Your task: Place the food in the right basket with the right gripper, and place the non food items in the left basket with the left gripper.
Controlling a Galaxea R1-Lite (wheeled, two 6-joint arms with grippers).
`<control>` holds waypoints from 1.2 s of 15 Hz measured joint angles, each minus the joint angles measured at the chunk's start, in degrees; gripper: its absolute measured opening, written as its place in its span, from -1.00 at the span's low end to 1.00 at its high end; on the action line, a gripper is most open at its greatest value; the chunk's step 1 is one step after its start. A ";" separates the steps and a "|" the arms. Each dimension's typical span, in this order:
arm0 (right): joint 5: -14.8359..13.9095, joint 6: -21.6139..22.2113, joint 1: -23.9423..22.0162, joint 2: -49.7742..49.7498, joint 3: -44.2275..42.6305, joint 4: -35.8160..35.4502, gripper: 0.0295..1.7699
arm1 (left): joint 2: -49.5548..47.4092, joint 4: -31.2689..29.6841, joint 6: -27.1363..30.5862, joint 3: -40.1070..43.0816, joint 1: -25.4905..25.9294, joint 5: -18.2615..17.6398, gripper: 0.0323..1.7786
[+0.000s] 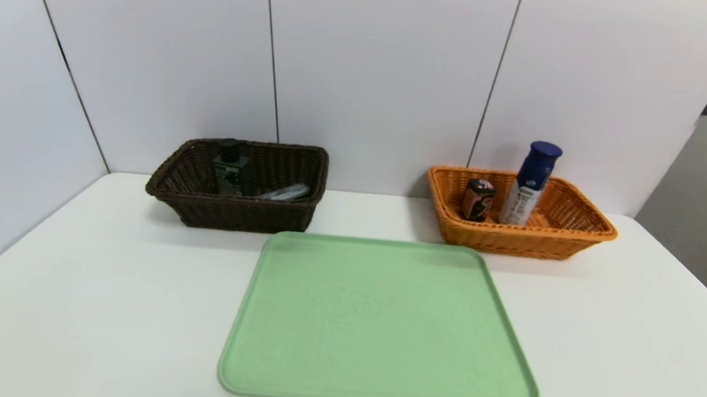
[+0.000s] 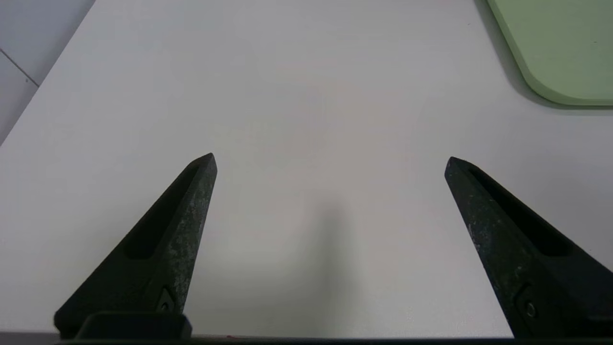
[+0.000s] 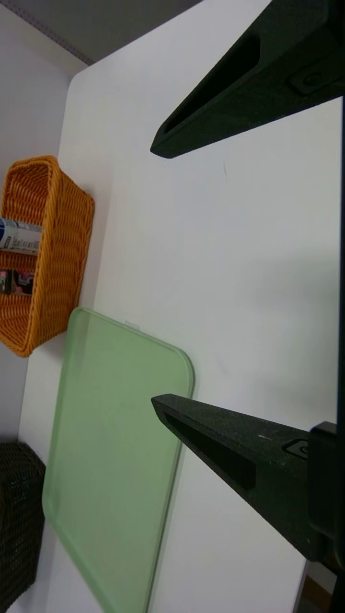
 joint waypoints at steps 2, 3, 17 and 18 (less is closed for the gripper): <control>-1.63 -0.06 0.39 -1.51 4.22 -4.84 0.92 | -1.33 -4.16 1.35 2.71 0.05 -0.27 0.90; -2.60 -0.11 0.48 -1.95 6.67 -8.59 0.92 | -2.66 -6.69 2.39 4.58 0.05 -0.38 0.90; -10.81 -0.06 1.08 -12.75 23.56 -14.74 0.92 | -6.83 -18.16 4.10 13.51 0.05 -1.30 0.90; -11.01 0.06 1.08 -12.84 23.59 -14.71 0.92 | -6.83 -18.16 4.05 13.51 0.02 -1.30 0.90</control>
